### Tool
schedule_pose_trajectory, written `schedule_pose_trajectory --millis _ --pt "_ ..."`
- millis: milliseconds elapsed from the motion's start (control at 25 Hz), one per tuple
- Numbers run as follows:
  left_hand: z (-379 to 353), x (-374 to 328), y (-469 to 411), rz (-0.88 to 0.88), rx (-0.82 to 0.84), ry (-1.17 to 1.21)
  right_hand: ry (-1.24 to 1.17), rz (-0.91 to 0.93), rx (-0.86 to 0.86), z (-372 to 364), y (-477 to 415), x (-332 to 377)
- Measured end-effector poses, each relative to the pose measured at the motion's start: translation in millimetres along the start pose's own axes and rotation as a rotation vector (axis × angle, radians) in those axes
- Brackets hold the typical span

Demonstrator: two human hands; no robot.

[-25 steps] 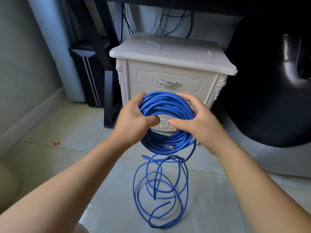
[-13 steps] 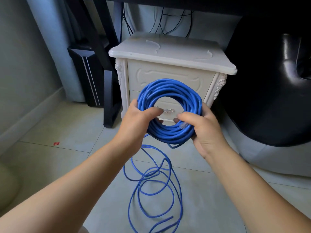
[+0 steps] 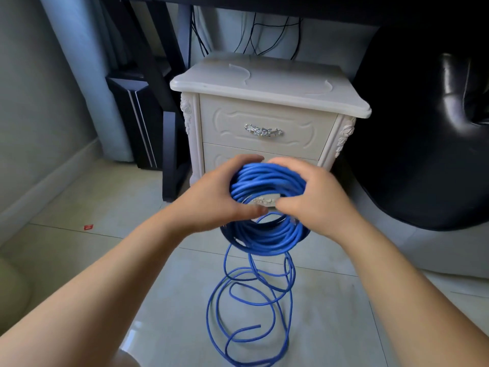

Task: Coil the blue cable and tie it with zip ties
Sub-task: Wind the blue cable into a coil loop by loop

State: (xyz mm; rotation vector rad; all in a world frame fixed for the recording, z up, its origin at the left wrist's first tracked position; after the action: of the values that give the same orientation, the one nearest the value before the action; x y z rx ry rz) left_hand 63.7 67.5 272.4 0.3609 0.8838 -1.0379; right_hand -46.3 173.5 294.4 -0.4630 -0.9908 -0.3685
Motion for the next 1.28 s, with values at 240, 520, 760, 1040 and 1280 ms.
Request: schedule_pose_trajectory --millis 240,520,760,1040,1280 --pt "-1.7 7.9 2.3 0.157 -0.121 0.099 -0.142 -0.072 0.054 0.1 1.9 -4.2" --pt "8.7 24.2 -0.7 0.239 -0.302 0.472 -0.567 -0.334 0.179 -15.9 4.9 -32.7" --pt "7.5 34.4 0.2 0.313 -0.364 0.596 -0.697 -0.324 0.179 -20.6 5.6 -31.6" --pt "3.0 40.6 7.8 0.425 -0.443 0.775 -0.615 -0.343 0.151 -35.8 6.0 -35.3" --pt "-8.6 36.4 7.9 0.423 -0.486 0.921 -0.73 -0.342 -0.123 -39.9 3.9 -47.8"
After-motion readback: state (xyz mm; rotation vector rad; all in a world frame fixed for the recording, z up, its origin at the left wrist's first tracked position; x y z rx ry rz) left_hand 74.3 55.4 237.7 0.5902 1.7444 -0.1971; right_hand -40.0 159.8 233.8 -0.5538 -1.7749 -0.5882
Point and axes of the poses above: each hand's wrist, its own y-axis away from the middle knuckle, its own z-axis out of the back of the hand, x = y × z, the point moved 8 cm from there along -y, towards the middle knuckle, and after that the axes turned 7 degrees about -y, right-handed, at the moved point
